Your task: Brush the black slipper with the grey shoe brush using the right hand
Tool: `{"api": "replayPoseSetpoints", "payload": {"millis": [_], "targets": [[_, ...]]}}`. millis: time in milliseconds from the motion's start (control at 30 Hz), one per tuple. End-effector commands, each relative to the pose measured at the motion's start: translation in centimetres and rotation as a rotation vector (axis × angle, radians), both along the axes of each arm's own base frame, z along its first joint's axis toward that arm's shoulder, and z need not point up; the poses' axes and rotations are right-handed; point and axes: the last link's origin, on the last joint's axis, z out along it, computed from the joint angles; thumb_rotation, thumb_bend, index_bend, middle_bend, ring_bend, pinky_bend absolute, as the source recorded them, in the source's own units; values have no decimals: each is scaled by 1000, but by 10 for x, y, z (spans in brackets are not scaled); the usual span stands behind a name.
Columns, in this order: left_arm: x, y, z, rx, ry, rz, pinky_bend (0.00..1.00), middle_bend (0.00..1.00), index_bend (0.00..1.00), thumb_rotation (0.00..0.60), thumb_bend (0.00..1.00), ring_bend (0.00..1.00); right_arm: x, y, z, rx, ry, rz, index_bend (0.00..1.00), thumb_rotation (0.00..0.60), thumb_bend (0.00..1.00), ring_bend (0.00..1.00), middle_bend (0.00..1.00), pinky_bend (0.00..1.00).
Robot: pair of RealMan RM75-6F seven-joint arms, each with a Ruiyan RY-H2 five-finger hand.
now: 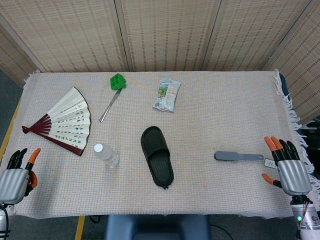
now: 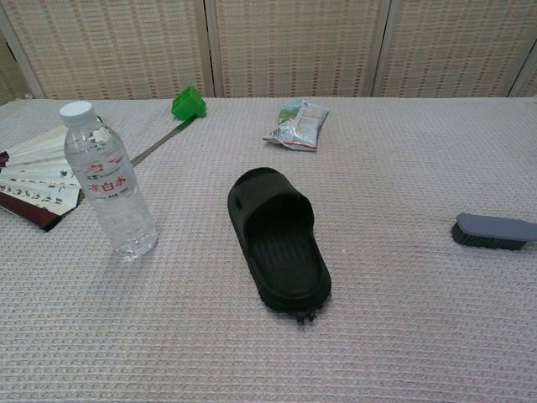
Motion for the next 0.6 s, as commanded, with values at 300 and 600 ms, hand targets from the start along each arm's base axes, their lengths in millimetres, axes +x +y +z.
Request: {"api": "replayPoseSetpoints", "payload": {"millis": [300, 600], "targets": [[1, 2, -1, -9, -6, -2, 54, 0, 0, 600, 455, 0, -9, -15, -10, 42, 51, -55, 0, 600, 40, 0, 0, 0], [1, 2, -3, -25, -4, -4, 54, 0, 0, 600, 455, 0, -22, -59, -45, 204, 132, -115, 0, 600, 39, 0, 2, 66]]}}
